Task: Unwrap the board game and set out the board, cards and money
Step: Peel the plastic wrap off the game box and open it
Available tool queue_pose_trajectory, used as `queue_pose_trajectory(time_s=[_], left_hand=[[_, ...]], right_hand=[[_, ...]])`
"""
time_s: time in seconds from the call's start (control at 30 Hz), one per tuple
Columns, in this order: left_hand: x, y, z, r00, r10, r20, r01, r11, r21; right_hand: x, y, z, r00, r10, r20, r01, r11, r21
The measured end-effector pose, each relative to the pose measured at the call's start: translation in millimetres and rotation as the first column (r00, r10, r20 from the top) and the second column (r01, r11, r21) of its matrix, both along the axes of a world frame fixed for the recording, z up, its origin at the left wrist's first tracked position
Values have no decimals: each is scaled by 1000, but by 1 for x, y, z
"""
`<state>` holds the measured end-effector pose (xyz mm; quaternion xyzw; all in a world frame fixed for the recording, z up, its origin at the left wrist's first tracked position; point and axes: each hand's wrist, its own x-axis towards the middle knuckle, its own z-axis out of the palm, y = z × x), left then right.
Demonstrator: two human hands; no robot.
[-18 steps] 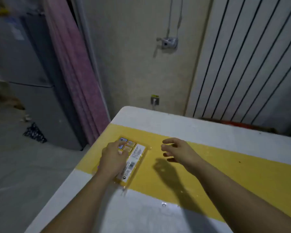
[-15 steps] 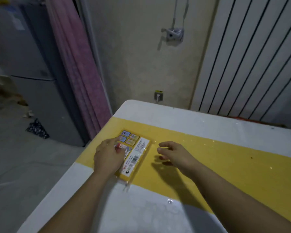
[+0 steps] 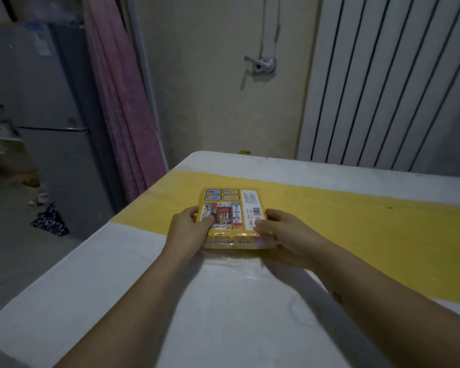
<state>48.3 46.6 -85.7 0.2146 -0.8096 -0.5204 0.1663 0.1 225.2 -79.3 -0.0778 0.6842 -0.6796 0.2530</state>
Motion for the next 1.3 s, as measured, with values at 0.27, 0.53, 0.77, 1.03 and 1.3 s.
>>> queue_pose_trajectory(time_s=[0.27, 0.53, 0.77, 1.03, 1.3], left_hand=[[63, 102, 42, 943, -120, -310, 236, 898, 370], [100, 146, 87, 780, -325, -535, 555, 755, 350], [98, 153, 93, 859, -176, -481, 261, 959, 115], [97, 110, 81, 965, -32, -259, 230, 570, 789], [100, 91, 30, 911, -254, -324, 411, 600, 686]], right_hand=[[94, 100, 54, 950, -308, 58, 312, 915, -257], [134, 152, 114, 911, -381, 157, 404, 749, -526], [152, 177, 138, 907, -414, 79, 389, 751, -534], [144, 199, 114, 841, -540, 26, 496, 751, -436], [134, 200, 45, 825, -544, 154, 561, 754, -341]])
